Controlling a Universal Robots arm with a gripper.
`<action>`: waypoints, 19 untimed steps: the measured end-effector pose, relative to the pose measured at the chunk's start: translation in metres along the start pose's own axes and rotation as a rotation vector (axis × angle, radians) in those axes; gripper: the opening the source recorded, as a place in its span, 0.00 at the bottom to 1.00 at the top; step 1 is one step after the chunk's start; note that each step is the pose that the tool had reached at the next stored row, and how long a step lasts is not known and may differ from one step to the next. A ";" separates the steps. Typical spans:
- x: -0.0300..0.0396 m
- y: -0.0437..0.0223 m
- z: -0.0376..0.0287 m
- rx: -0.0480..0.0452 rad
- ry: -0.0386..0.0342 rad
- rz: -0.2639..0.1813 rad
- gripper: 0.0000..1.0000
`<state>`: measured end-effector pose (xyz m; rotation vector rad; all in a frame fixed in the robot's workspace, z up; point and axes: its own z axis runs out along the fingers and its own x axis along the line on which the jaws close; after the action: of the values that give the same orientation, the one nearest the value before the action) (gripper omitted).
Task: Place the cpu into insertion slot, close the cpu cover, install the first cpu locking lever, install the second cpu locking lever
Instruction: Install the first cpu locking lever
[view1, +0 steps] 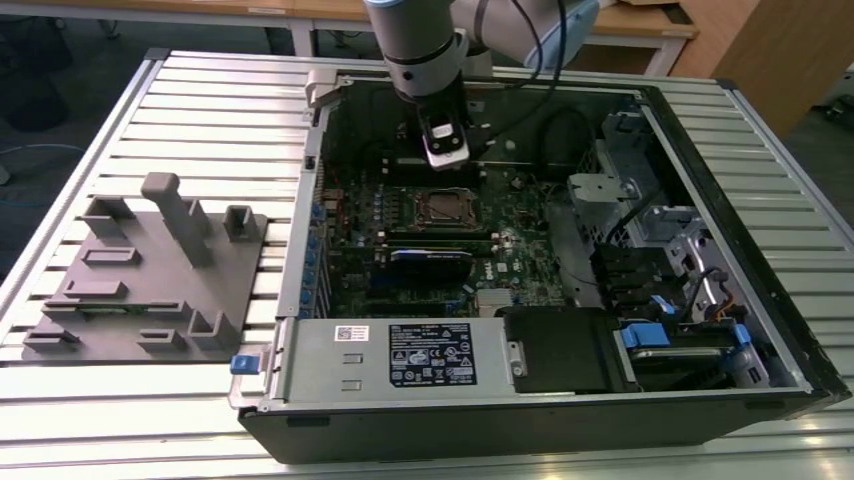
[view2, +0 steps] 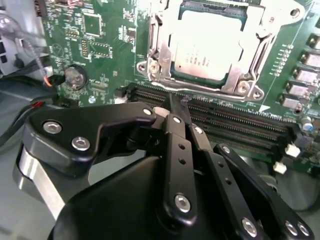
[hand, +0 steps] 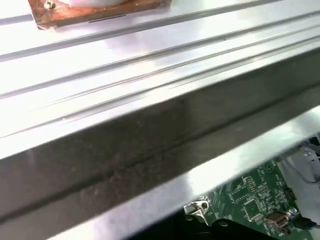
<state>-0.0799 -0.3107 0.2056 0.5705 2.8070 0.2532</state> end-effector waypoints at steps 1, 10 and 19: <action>-0.0005 0.0005 -0.0021 -0.0001 0.0000 0.000 0.10; -0.0030 0.0030 -0.0127 -0.0003 0.0000 0.000 0.10; -0.0030 0.0029 -0.0119 0.0560 0.0369 -0.005 0.10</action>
<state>-0.0797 -0.3107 0.2182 0.5775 2.8586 0.1866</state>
